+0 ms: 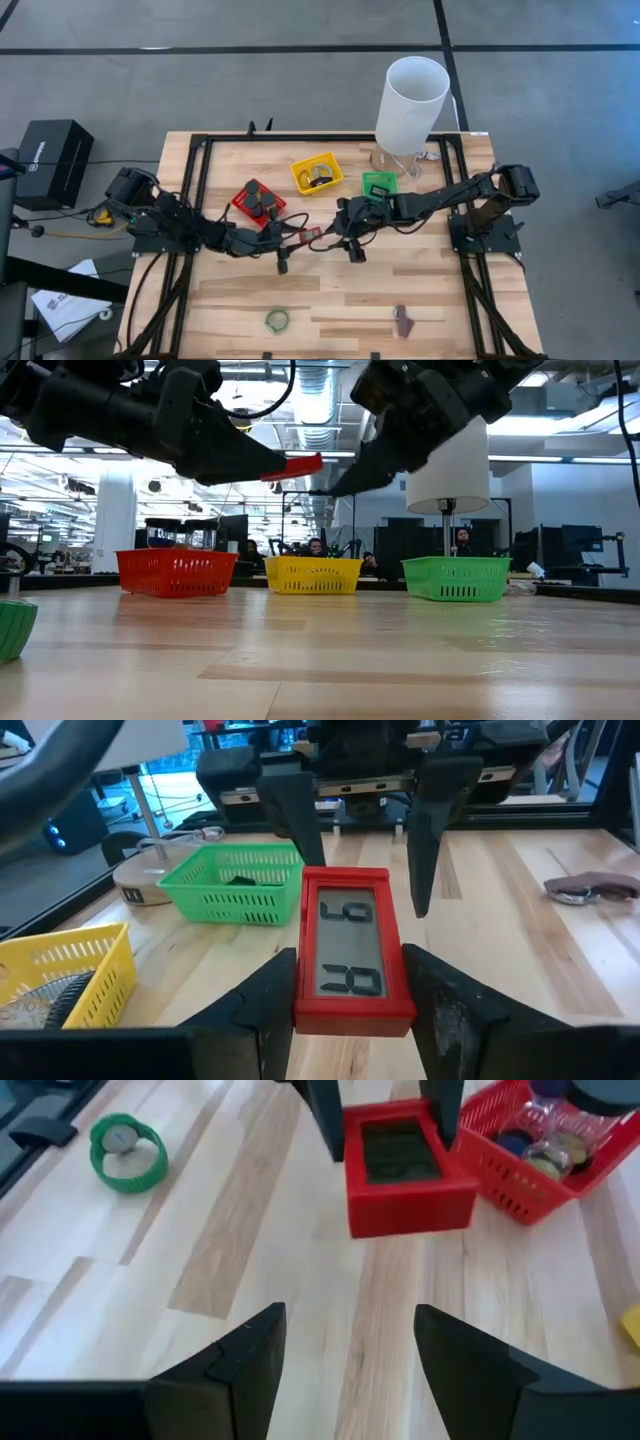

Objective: Pick & Place Office items
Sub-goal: Put the red digital clock into the green basket

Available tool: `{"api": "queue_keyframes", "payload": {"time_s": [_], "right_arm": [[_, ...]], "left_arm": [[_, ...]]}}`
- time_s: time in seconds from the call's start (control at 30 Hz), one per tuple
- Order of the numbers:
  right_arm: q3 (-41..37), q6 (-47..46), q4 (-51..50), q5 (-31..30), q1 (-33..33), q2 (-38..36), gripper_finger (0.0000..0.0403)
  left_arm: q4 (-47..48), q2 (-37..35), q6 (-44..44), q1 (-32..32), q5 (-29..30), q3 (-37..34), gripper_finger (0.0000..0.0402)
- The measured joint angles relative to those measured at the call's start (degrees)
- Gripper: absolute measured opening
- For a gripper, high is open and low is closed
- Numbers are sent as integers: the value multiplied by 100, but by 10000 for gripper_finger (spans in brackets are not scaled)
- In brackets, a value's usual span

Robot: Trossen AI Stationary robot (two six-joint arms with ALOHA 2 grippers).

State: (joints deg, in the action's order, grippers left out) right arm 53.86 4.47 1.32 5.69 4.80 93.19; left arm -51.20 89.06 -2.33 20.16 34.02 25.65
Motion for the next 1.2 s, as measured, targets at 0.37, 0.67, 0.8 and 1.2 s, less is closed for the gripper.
{"api": "queue_keyframes", "payload": {"time_s": [0.37,0.67,0.8,1.2], "right_arm": [[0,-378,1017,6,-128,-2,214],[-27,-411,1675,36,-42,510,214],[80,-450,2000,43,-43,706,214],[131,-388,1794,44,-47,581,197]], "left_arm": [[-183,0,-4,0,6,0,160],[-374,-4,36,4,12,-1,167],[-388,-8,38,2,16,13,160],[-374,-7,39,2,12,2,165]]}}
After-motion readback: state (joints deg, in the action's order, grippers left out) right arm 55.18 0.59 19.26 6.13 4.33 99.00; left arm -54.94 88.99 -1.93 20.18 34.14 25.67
